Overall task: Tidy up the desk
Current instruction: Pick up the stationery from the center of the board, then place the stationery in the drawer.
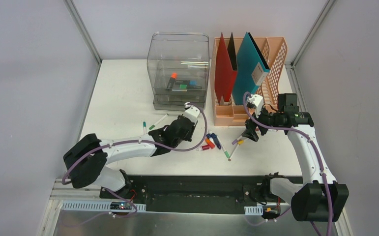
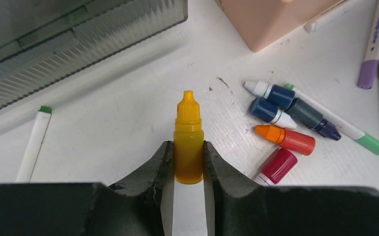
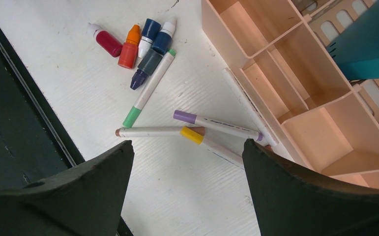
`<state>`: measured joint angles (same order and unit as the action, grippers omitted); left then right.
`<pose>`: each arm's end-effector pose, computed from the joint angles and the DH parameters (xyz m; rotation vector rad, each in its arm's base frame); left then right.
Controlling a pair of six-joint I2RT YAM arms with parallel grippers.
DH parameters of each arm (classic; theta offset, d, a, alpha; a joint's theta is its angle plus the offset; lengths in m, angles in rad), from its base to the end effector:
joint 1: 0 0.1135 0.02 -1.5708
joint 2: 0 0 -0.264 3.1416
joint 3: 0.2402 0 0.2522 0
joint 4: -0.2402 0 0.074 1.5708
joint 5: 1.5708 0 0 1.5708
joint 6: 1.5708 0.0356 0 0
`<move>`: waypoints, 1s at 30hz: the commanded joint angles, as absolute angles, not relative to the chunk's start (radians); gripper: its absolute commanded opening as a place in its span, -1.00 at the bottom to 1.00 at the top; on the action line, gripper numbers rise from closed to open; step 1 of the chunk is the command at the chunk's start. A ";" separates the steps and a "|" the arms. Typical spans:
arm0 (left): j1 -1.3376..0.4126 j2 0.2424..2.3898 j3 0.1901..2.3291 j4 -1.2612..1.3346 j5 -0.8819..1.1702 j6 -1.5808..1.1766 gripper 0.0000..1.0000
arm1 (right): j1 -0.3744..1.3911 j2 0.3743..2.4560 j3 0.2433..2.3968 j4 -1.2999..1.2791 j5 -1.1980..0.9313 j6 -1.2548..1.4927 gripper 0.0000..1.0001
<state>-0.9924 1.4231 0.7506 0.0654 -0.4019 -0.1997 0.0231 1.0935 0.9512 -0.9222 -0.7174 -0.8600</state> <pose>0.1745 -0.2418 0.2081 0.6110 2.0458 -0.2654 0.1980 0.0280 0.2845 -1.2080 2.0233 0.5569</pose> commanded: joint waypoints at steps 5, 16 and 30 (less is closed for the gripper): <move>-0.859 1.246 0.680 0.254 -0.314 -0.236 -1.00 | 0.028 1.085 0.950 -0.917 -0.731 -0.885 0.69; -0.535 1.206 0.567 0.519 0.009 -0.703 -1.00 | 0.031 1.083 0.946 -0.917 -0.739 -0.885 0.69; -0.421 1.386 0.694 0.356 -0.025 -1.143 -0.95 | 0.032 1.078 0.946 -0.919 -0.738 -0.889 0.69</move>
